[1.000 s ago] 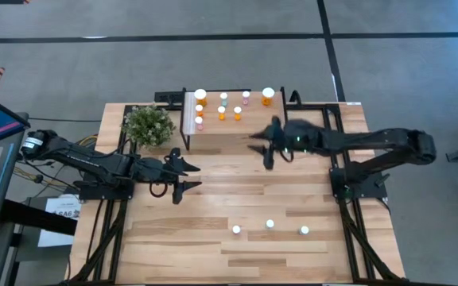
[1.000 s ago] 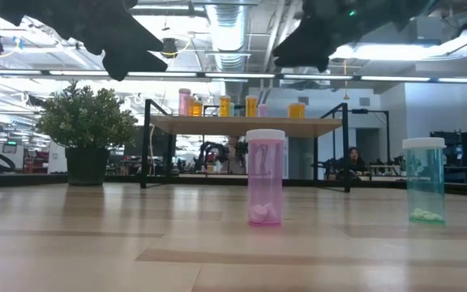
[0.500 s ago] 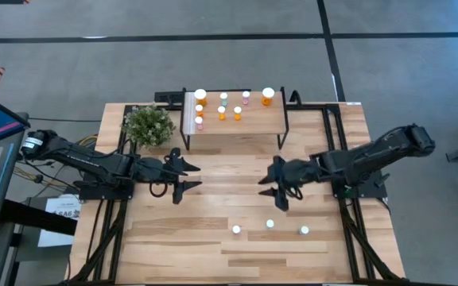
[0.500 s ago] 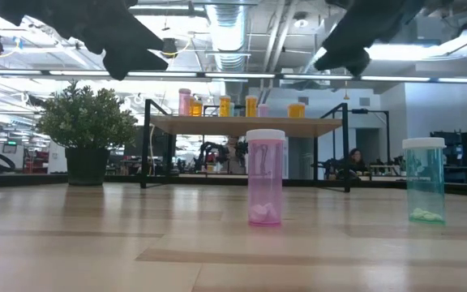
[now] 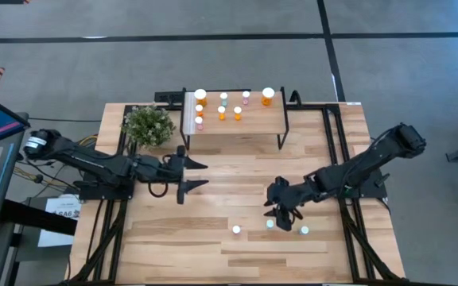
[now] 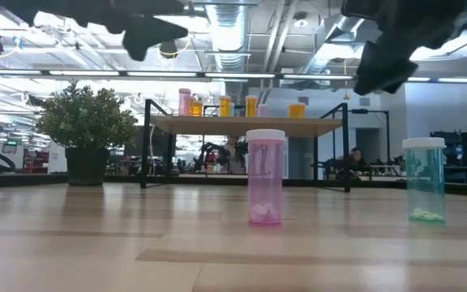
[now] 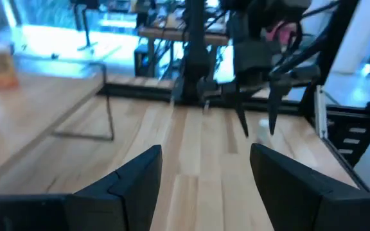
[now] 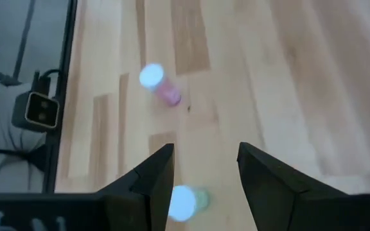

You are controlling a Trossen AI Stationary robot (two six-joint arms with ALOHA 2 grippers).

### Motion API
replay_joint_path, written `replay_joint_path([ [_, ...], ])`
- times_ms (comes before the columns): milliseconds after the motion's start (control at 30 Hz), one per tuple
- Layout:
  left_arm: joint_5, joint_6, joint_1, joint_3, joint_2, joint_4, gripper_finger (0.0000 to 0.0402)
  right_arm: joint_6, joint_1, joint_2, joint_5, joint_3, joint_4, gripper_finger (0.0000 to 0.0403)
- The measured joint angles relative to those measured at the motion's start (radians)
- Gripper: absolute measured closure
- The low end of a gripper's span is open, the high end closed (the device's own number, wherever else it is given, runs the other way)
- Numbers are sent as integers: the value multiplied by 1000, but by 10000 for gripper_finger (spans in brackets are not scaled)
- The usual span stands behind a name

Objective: Pick and place medicine bottles onto shelf by color
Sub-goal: Put the small left blue pill bottle on the shelf

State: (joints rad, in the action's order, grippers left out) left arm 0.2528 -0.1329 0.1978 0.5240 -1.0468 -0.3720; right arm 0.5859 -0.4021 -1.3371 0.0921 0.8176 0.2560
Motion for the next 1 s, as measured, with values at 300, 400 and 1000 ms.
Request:
replay_joint_path([
  [300, -114, 114, -34, 2, -165, -318, 177, 126, -93, -29, 78, 37, 116, 211],
  [400, -153, 105, -74, 2, -183, -364, 177, 142, -126, -28, 133, 59, 169, 211],
  [1000, -230, 42, -165, 2, -183, -333, 177, 182, -152, -161, 157, 113, 225, 211],
])
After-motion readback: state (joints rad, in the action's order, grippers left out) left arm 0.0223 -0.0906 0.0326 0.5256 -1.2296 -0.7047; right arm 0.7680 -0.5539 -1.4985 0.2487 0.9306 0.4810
